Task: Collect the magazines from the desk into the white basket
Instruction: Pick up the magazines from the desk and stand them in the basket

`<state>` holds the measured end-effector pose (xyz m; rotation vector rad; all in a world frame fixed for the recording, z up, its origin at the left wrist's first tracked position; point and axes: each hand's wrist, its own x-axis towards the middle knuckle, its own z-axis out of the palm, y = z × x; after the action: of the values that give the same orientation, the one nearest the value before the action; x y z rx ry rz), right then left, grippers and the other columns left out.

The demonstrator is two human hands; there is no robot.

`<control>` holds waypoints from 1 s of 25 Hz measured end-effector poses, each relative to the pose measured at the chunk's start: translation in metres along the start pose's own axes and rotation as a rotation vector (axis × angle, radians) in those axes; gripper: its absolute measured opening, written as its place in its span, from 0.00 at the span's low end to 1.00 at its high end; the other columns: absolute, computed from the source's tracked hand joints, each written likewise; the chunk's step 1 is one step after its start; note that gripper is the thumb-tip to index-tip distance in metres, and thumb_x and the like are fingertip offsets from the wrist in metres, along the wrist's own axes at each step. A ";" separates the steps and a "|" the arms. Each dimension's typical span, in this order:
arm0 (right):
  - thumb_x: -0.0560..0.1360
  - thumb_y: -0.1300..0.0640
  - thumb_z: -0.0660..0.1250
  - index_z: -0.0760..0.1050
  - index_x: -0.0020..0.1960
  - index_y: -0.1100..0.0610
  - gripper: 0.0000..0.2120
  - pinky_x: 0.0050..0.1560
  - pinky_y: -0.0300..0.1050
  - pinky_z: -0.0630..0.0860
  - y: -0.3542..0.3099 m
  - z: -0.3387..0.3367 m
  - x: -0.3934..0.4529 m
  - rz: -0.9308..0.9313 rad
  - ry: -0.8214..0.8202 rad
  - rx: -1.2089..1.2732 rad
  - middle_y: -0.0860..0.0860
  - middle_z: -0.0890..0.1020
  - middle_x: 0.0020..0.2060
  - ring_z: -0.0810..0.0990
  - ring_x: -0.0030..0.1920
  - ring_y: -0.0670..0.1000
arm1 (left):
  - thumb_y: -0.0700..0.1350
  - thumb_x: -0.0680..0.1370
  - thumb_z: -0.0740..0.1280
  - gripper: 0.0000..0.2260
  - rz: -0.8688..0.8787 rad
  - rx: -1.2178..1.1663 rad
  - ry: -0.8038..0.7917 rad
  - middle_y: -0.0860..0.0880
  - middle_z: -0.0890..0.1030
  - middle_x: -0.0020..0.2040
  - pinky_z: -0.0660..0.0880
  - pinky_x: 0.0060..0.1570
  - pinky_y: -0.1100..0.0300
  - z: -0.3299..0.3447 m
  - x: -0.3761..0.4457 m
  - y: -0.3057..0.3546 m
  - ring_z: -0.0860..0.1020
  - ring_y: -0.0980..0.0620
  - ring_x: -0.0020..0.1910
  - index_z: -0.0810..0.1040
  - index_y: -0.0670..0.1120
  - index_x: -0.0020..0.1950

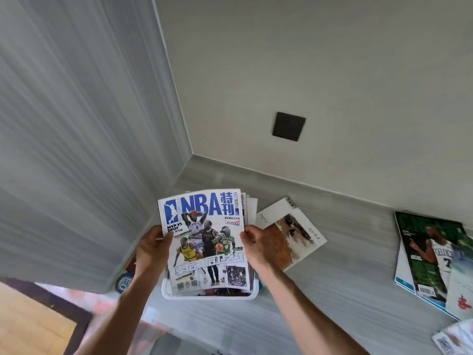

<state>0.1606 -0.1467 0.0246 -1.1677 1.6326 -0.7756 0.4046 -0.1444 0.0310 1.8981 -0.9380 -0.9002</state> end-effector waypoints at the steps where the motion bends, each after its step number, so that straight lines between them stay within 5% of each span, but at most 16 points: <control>1: 0.81 0.57 0.63 0.79 0.58 0.53 0.09 0.19 0.32 0.65 0.006 0.003 0.002 0.021 0.009 0.001 0.45 0.83 0.39 0.70 0.20 0.39 | 0.40 0.77 0.68 0.07 0.020 0.085 -0.013 0.45 0.85 0.45 0.78 0.43 0.55 0.005 0.005 -0.009 0.82 0.46 0.40 0.79 0.54 0.45; 5: 0.76 0.60 0.69 0.77 0.56 0.49 0.10 0.33 0.30 0.75 0.028 -0.014 0.002 0.070 0.162 -0.003 0.43 0.83 0.43 0.79 0.32 0.39 | 0.37 0.73 0.69 0.10 0.004 0.268 -0.045 0.43 0.85 0.49 0.73 0.34 0.62 0.020 0.017 -0.028 0.79 0.49 0.39 0.76 0.50 0.51; 7: 0.73 0.62 0.72 0.75 0.55 0.44 0.16 0.28 0.37 0.77 0.041 -0.027 0.001 0.111 0.178 0.111 0.48 0.86 0.40 0.82 0.30 0.43 | 0.34 0.69 0.72 0.20 -0.047 0.213 -0.033 0.41 0.82 0.54 0.76 0.43 0.54 0.022 0.021 -0.033 0.79 0.44 0.48 0.73 0.48 0.58; 9: 0.69 0.62 0.76 0.73 0.58 0.44 0.23 0.29 0.43 0.80 0.046 -0.032 0.008 0.122 0.076 0.163 0.51 0.86 0.43 0.84 0.32 0.48 | 0.31 0.66 0.74 0.31 -0.070 0.149 -0.065 0.42 0.78 0.59 0.75 0.52 0.50 0.022 0.026 -0.033 0.77 0.42 0.57 0.70 0.47 0.66; 13: 0.65 0.57 0.80 0.64 0.70 0.48 0.40 0.57 0.49 0.78 0.019 -0.020 0.053 0.147 -0.190 0.127 0.44 0.80 0.60 0.82 0.53 0.46 | 0.34 0.64 0.78 0.30 -0.097 -0.148 -0.329 0.47 0.84 0.55 0.77 0.56 0.47 0.034 0.050 -0.012 0.82 0.47 0.53 0.75 0.49 0.63; 17: 0.72 0.51 0.75 0.69 0.63 0.48 0.24 0.59 0.53 0.79 0.010 0.003 0.052 0.004 -0.152 0.187 0.44 0.82 0.58 0.83 0.53 0.44 | 0.39 0.69 0.76 0.22 -0.100 -0.414 -0.273 0.39 0.82 0.57 0.76 0.57 0.35 0.038 0.049 -0.009 0.81 0.37 0.54 0.73 0.42 0.61; 19: 0.71 0.50 0.75 0.69 0.65 0.45 0.25 0.59 0.52 0.79 0.012 0.005 0.042 -0.078 -0.182 0.319 0.46 0.83 0.56 0.84 0.54 0.46 | 0.42 0.69 0.76 0.25 0.000 -0.586 -0.324 0.38 0.82 0.57 0.79 0.51 0.38 0.026 0.043 -0.014 0.82 0.37 0.53 0.71 0.40 0.63; 25: 0.65 0.67 0.75 0.71 0.66 0.45 0.34 0.58 0.46 0.74 0.013 0.011 0.045 0.001 -0.260 0.490 0.48 0.84 0.58 0.83 0.58 0.48 | 0.38 0.60 0.81 0.36 0.015 -0.306 -0.457 0.42 0.82 0.56 0.80 0.49 0.44 0.018 0.032 -0.022 0.81 0.40 0.55 0.70 0.52 0.64</control>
<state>0.1622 -0.1843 -0.0059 -0.8709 1.1428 -0.9173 0.4108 -0.1695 -0.0032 1.4499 -1.0057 -1.4176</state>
